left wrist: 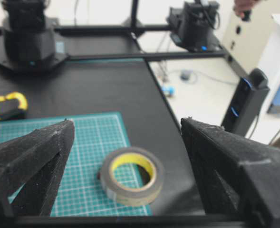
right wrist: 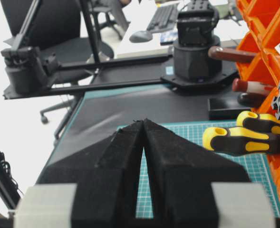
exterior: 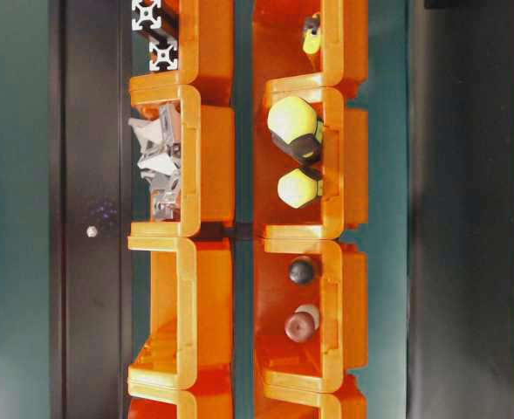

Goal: Pick foam from container rack with left arm.

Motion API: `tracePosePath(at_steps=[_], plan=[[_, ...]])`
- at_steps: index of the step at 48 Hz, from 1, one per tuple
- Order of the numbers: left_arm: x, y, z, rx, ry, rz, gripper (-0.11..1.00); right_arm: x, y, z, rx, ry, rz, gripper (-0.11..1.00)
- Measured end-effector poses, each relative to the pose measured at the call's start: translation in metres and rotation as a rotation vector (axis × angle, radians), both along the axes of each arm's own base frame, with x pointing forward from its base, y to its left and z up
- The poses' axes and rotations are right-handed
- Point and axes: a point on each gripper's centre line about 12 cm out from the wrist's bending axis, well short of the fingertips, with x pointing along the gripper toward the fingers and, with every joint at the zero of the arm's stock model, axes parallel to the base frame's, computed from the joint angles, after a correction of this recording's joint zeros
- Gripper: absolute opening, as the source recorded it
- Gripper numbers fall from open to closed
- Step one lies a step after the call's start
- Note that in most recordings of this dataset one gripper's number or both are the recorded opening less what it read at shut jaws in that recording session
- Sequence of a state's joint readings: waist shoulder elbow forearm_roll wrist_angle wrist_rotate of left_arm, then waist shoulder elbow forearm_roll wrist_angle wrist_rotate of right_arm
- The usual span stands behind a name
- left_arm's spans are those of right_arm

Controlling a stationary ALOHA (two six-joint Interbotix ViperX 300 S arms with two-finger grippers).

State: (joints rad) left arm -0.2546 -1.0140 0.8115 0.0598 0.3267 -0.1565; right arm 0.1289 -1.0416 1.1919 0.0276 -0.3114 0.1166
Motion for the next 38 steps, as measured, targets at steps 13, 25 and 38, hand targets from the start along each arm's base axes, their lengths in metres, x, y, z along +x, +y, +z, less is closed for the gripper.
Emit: tracePosePath(at_steps=[13,25,38], plan=[[0.001,0.001,-0.011,0.008,0.017,0.006,0.87,-0.001,0.0,0.002,0.001,-0.011,0.0,0.0],[-0.001,0.002,-0.01,0.002,-0.007,0.006,0.87,-0.005,-0.001,0.006,0.004,-0.033,0.0,0.0],[-0.005,0.003,-0.01,-0.01,-0.015,0.012,0.87,-0.005,-0.001,0.006,0.004,-0.033,0.0,0.0]])
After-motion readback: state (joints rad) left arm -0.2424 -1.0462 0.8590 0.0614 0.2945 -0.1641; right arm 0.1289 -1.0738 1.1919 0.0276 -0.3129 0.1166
